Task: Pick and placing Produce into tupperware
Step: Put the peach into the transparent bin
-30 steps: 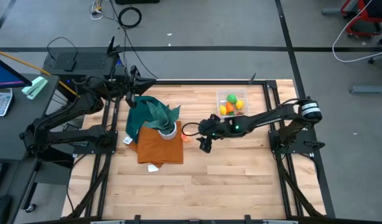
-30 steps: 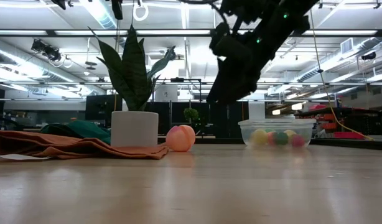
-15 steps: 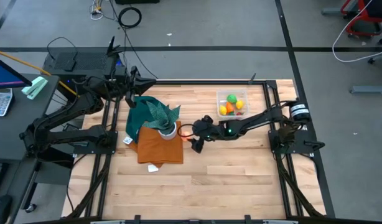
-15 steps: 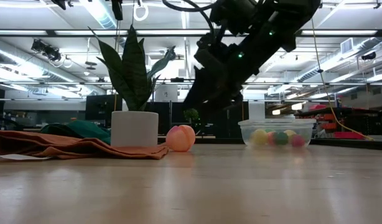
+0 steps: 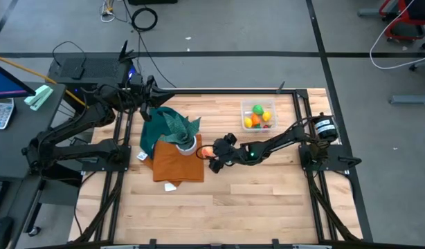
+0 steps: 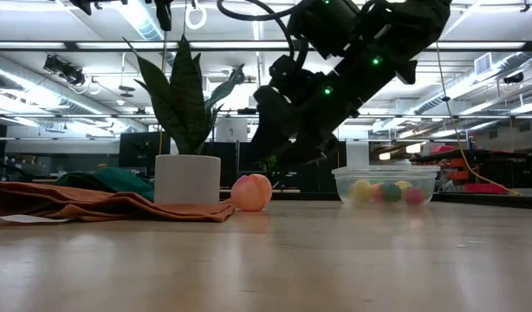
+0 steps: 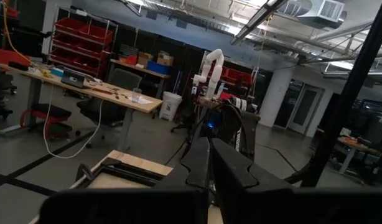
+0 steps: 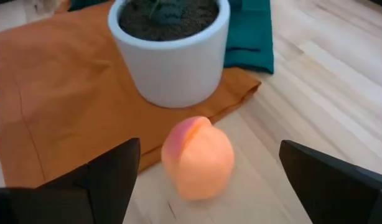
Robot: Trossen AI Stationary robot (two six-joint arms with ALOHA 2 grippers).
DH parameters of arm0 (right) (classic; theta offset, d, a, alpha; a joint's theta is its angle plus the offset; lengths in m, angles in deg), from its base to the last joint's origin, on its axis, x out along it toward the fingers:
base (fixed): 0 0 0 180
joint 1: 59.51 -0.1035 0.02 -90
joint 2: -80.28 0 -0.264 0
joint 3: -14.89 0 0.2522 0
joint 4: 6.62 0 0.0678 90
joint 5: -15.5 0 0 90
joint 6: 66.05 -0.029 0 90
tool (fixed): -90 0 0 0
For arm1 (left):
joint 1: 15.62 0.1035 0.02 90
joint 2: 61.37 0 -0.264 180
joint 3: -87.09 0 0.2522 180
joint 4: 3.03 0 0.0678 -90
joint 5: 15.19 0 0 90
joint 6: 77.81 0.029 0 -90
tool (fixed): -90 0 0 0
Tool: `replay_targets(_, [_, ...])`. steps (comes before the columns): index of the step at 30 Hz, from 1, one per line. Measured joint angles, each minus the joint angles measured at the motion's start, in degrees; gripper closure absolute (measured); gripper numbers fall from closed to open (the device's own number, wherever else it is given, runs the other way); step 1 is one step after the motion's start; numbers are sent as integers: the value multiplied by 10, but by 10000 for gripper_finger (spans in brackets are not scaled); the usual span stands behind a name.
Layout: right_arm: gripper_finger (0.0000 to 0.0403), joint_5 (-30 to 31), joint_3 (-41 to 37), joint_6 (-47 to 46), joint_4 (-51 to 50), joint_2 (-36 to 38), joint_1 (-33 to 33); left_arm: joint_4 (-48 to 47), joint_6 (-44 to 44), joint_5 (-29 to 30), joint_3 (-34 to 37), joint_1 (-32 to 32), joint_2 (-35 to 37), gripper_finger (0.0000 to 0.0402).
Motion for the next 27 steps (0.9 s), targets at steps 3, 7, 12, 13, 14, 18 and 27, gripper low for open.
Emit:
replay_targets(3, [53, 5, 14, 0, 2, -17, -5, 0, -4, 0, 0, 0, 0, 380])
replay_targets(7, [53, 15, 48, 6, 3, -48, -7, -3, -7, -1, 0, 0, 0, 390])
replay_targets(12, [53, 35, 99, 10, -28, -90, 1, -5, -10, -4, 0, 0, 0, 392])
replay_targets(13, [53, 41, 110, 10, -47, -100, 3, -5, -10, -7, 0, 0, 0, 389])
replay_targets(14, [53, 42, 119, 8, -56, -107, 4, -5, -10, -8, 0, 0, 0, 386])
replay_targets(18, [53, 44, 126, -13, -80, -117, 6, -9, -10, -9, 0, 0, 0, 378])
replay_targets(27, [70, 52, 126, -69, -113, -116, 5, -10, -10, -10, 0, 0, 0, 393])
